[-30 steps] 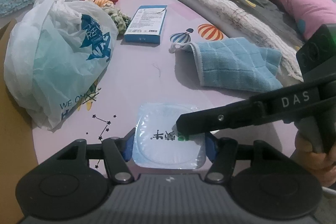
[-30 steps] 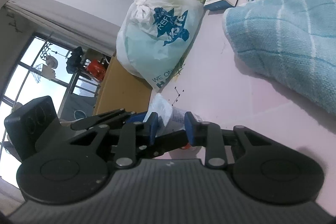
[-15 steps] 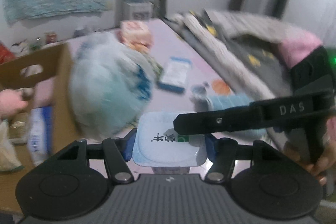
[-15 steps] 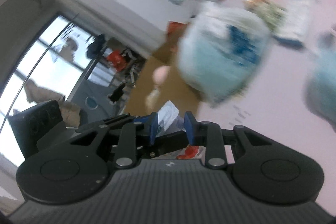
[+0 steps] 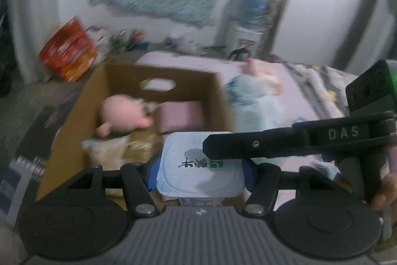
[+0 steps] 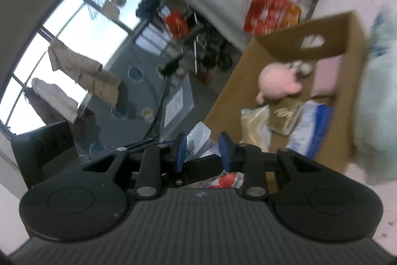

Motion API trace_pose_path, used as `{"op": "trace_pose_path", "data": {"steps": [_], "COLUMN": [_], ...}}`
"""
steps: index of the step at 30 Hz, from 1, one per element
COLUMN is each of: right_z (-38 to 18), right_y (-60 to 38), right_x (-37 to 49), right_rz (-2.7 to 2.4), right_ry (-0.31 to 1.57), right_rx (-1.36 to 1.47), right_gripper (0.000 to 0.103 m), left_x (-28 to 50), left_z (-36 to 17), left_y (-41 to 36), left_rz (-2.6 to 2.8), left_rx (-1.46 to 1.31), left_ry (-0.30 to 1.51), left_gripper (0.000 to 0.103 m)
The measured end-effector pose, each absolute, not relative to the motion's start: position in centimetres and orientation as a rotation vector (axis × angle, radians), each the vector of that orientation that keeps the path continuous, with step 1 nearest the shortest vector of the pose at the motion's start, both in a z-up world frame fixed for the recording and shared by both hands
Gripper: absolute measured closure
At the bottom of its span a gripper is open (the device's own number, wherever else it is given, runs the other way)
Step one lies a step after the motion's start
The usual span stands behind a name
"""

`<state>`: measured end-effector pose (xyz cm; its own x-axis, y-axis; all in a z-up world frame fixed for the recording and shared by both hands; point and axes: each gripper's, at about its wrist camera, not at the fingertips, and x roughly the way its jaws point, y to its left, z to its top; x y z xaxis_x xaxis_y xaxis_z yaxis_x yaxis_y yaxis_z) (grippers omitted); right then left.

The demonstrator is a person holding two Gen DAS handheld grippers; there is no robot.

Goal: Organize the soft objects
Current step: 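Carry both cups over the cardboard box and open both grippers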

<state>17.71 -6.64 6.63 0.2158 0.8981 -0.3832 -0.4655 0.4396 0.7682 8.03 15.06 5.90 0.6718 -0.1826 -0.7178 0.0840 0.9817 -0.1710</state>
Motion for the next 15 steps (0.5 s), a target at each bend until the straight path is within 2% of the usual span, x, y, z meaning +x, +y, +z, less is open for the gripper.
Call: {"op": "trace_pose_path", "data": {"steps": [8,13,14,15], "right_z": [0.8,-3.1,-3.9,-4.8], "right_y": [3.9,7.4,8.0,8.6], "right_x": [22.1,23.3,23.4,23.5], "right_rz": [1.002,0.973,0.967,0.962], "right_ry": [1.244,1.381,1.401,1.43], "right_rx": [0.51,0.563,0.574,0.582], "right_gripper": [0.072,0.07,0.07,0.062], "left_x": [10.8,11.4,11.1,11.3], "left_z": [0.1,-1.7,-1.8,-1.9], "left_y": [21.9,23.6,23.8,24.0], "left_rz": [-0.007,0.075,0.107,0.127], "left_rx": [-0.135,-0.092,-0.077,-0.066], "left_ry": [1.03,1.09,1.08,1.086], "left_gripper": [0.039,0.038,0.029,0.024]}}
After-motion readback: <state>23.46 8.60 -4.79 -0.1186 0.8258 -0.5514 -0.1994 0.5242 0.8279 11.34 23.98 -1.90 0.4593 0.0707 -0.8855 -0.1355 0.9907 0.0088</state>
